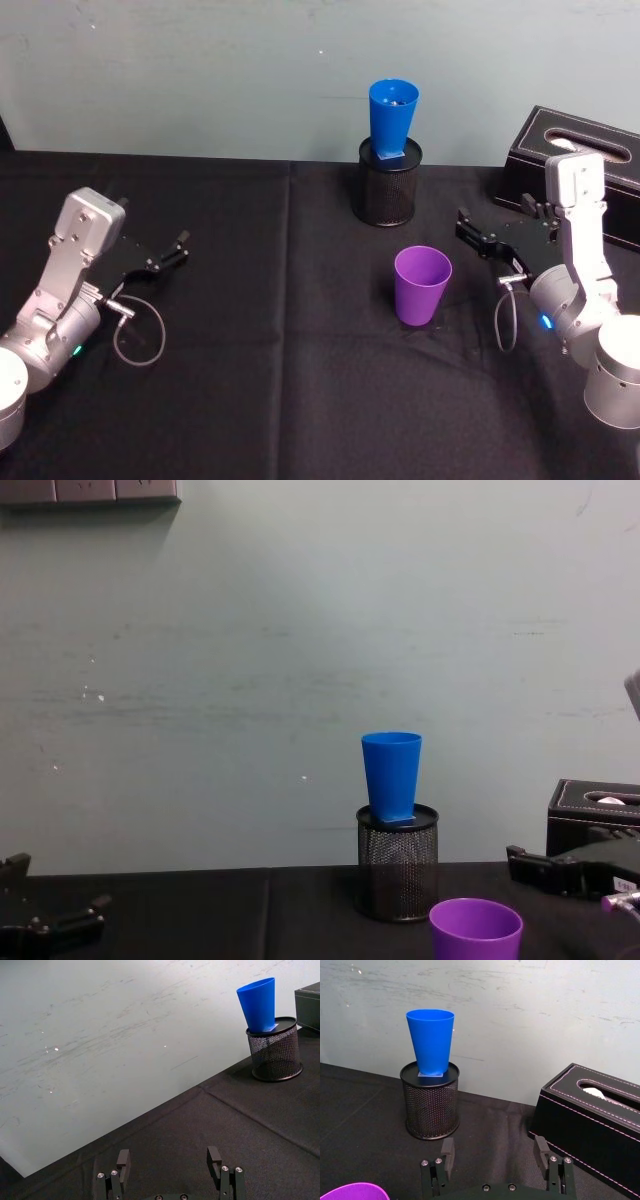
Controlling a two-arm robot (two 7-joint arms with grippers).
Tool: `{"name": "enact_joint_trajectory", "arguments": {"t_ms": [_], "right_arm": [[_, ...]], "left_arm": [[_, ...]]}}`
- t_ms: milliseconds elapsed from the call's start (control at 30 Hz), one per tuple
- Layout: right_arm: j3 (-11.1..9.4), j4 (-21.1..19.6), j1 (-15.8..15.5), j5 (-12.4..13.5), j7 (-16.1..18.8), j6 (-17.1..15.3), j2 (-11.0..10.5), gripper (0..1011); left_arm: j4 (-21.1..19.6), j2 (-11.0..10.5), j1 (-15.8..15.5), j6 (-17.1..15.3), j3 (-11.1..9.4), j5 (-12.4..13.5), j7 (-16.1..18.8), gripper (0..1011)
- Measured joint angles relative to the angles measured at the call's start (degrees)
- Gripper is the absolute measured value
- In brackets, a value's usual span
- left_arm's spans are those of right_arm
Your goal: Pick up one cup with a gripper and tap it against the other cup.
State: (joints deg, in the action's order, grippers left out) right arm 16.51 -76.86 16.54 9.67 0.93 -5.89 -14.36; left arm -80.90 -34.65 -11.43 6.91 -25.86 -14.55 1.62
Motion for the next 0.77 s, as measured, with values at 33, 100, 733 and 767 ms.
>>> {"name": "enact_joint_trajectory", "arguments": {"t_ms": [33,100,733,767], "right_arm": [[0.0,0.0,0.0,0.0,0.0,0.0,0.0,1003],[0.0,0.0,0.0,0.0,0.0,0.0,0.0,1003],[0.0,0.0,0.0,0.0,0.0,0.0,0.0,1003],[0.0,0.0,0.0,0.0,0.0,0.0,0.0,1003]], "left_arm": [[0.0,0.0,0.0,0.0,0.0,0.0,0.0,1004],[0.0,0.0,0.0,0.0,0.0,0.0,0.0,1004],[0.0,0.0,0.0,0.0,0.0,0.0,0.0,1005],[0.0,0.0,0.0,0.0,0.0,0.0,0.0,1005]]}}
